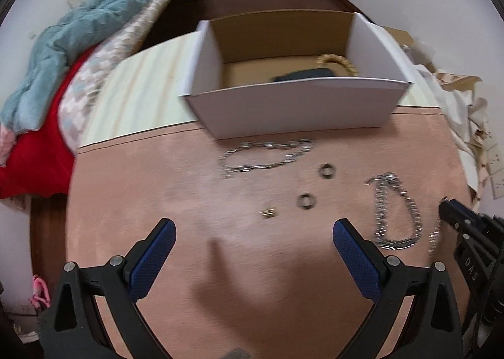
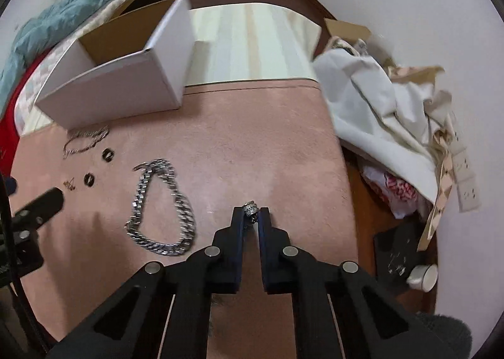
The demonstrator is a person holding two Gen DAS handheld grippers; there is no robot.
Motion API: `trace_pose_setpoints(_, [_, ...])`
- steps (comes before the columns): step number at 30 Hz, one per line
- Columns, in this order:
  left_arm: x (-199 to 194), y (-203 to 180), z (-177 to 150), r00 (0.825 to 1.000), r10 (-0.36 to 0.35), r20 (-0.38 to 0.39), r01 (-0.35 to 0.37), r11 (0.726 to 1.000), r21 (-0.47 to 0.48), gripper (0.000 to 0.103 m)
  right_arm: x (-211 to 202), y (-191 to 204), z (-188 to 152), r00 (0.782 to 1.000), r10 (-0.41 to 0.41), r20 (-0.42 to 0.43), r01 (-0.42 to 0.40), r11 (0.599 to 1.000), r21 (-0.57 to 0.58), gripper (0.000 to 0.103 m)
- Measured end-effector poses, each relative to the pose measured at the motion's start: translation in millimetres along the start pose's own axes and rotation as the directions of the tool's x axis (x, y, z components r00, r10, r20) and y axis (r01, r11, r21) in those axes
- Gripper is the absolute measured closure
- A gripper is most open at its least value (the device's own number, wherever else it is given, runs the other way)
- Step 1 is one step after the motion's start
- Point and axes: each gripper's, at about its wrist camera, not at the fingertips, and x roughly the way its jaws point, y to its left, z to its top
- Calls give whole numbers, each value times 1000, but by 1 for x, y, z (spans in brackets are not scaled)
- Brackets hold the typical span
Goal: Organize jewelry
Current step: 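Grasp the thin silver pendant necklace by its charm with the right gripper, then grasp the thick silver chain bracelet with the left gripper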
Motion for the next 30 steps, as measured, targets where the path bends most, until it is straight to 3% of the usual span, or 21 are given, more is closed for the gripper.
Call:
trace_pose_setpoints(7, [13,-48,5,993,-107,-44,110,991,75,4,-5,-35,-7,1000,22,-16,-20,995,96,94])
trace_pose_setpoints(11, [20,-72,4,992,-111,-66,119,983,143,34,-7,-42,-11,999,24,-23,-22,993,117,94])
trace_pose_setpoints(13, [20,-78,2,992,-116,-58,124,980,159,43,-9,-42,-12,999,24,-25,-21,993,120,94])
trace_pose_setpoints(14, [20,-78,4,991,-126,-54,133,978,163,55,-10,-43,-13,999,23,-26,-20,992,121,94])
trace_pose_setpoints(15, [19,-79,4,989,-140,-50,147,975,167,74,-11,-43,-13,999,22,-26,-18,992,122,94])
trace_pose_setpoints(17, [18,-81,4,989,-142,-50,149,972,180,97,-12,-43,-13,999,24,-26,-20,992,124,94])
trace_pose_setpoints(30, [-2,-27,-5,987,-156,-28,158,981,113,98,-28,-34,-10,998,70,4,-69,990,126,94])
